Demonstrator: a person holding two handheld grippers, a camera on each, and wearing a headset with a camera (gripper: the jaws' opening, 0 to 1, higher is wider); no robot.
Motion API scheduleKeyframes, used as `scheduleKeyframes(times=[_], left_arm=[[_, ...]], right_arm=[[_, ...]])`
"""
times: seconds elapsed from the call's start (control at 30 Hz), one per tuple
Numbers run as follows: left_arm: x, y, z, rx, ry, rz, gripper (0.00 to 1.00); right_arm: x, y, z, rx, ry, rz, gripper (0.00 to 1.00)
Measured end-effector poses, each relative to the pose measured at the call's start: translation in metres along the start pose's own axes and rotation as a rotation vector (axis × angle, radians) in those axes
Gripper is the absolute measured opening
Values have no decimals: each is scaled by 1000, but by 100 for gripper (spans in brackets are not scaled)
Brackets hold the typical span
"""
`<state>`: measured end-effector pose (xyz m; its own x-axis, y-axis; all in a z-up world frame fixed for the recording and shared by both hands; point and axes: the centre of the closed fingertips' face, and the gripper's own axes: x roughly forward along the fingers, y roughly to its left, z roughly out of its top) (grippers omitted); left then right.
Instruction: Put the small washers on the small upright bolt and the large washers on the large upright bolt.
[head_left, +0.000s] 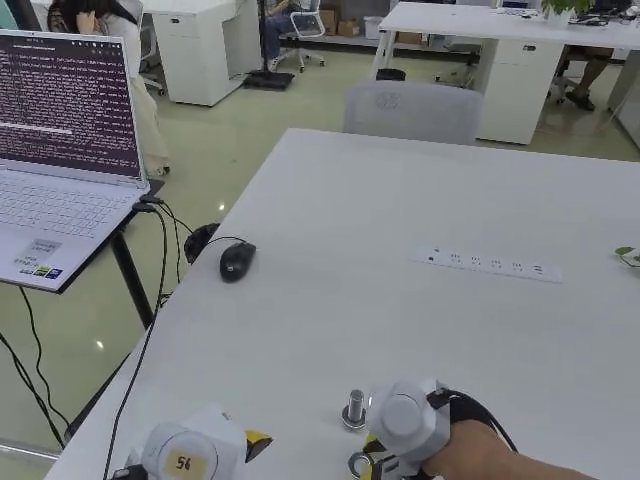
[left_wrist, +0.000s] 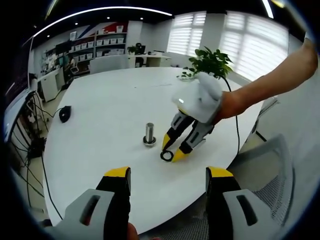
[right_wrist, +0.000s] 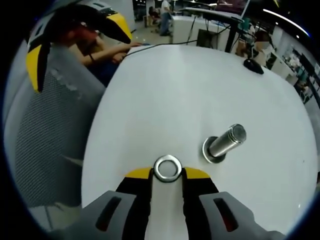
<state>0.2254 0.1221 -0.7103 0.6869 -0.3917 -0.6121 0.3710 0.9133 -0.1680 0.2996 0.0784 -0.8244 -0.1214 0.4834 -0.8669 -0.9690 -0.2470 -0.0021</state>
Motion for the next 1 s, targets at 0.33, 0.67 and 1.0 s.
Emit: scheduleKeyframes(times=[0.33,0.67,1.0], left_arm=[[-2,4,0,-5,-5,14,60],[-2,5,-1,-12,-8,20,60],[-1,5,-1,-12,-6,16,60]], right_arm=[[-2,-1,-2,77,-19,-7,23],[-6,3,-7,122,-38,-14,23],[-11,1,-8,139,-53,-31,23]])
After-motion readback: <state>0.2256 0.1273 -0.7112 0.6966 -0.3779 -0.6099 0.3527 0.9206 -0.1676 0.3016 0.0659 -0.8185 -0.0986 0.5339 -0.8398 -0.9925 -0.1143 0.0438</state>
